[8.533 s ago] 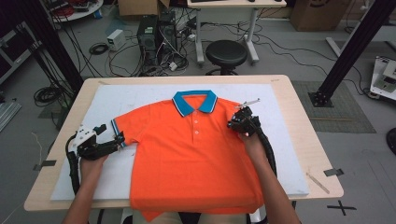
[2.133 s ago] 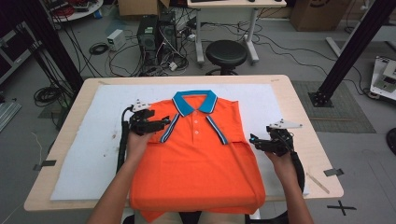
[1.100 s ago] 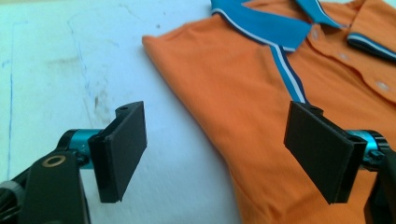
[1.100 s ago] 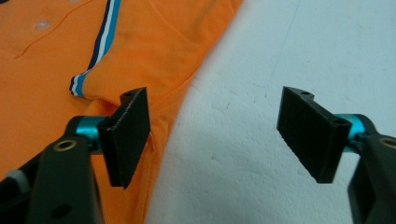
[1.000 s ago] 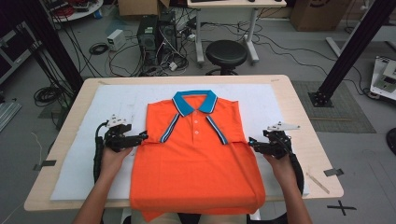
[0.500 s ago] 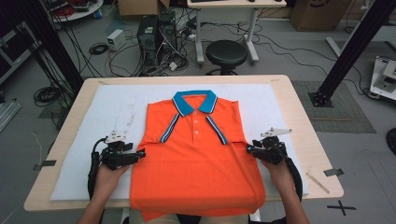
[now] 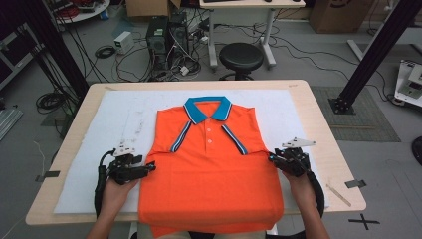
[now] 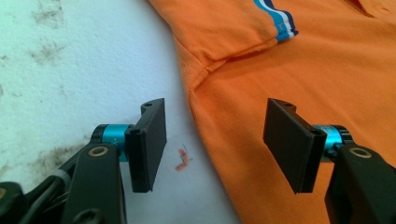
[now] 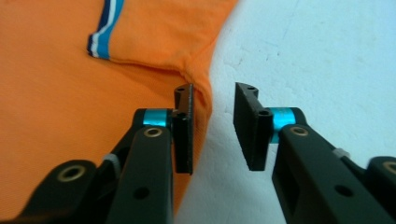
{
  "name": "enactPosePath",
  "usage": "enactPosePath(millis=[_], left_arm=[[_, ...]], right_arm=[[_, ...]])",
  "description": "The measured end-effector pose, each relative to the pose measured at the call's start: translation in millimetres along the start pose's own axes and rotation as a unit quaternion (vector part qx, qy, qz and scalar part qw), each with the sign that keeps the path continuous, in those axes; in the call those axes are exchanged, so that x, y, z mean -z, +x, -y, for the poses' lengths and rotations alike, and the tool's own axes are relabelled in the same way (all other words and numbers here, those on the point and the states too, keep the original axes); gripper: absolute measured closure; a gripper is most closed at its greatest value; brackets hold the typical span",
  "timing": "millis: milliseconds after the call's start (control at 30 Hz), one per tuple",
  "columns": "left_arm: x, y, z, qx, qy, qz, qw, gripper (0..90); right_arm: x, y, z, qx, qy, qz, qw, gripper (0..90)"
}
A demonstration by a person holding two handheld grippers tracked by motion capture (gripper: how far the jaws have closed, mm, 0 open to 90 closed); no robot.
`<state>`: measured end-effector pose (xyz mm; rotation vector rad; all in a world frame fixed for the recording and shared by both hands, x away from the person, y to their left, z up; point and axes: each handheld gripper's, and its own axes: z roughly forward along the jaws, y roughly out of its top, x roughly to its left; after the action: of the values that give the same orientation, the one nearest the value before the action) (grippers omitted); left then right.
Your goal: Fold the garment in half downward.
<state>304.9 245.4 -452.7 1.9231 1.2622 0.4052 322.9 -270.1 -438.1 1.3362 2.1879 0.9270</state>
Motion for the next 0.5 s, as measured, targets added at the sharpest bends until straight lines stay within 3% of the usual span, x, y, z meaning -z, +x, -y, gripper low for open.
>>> enactPosePath(millis=[300, 500], left_arm=[[11.0, -15.1, 14.3, -0.006, -0.009, -0.008, 0.9999, 40.6], [17.1, -26.9, 22.2, -0.022, -0.01, -0.022, 0.9995, 51.2]], right_arm=[[18.7, 11.1, 20.6, -0.003, 0.004, -0.012, 0.9999, 58.4], [23.6, 22.2, 30.9, 0.002, 0.022, -0.01, 0.9997, 55.6]])
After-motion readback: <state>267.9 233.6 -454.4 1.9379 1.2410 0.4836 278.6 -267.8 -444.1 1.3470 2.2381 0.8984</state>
